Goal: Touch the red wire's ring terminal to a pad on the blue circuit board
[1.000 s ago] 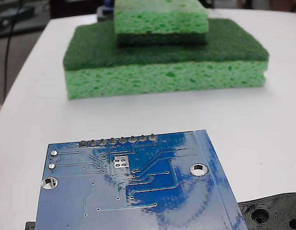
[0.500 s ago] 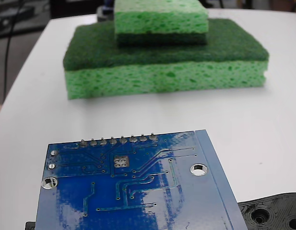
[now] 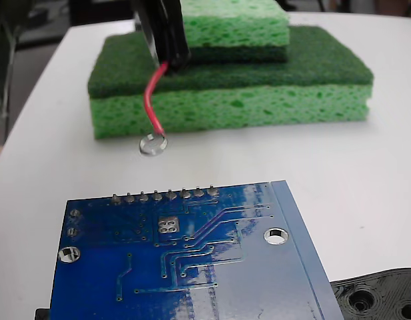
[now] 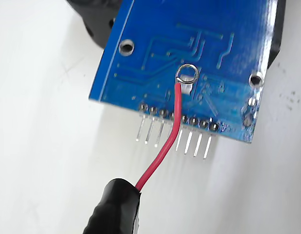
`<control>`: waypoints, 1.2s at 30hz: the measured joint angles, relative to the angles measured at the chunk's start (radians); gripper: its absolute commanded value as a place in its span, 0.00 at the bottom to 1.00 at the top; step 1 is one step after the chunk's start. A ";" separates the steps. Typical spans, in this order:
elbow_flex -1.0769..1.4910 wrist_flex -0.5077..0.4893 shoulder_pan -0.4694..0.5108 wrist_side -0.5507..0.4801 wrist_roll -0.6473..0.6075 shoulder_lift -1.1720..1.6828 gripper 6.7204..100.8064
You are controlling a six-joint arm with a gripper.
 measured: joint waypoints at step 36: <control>0.015 -0.074 -0.008 -0.025 -0.017 -0.086 0.99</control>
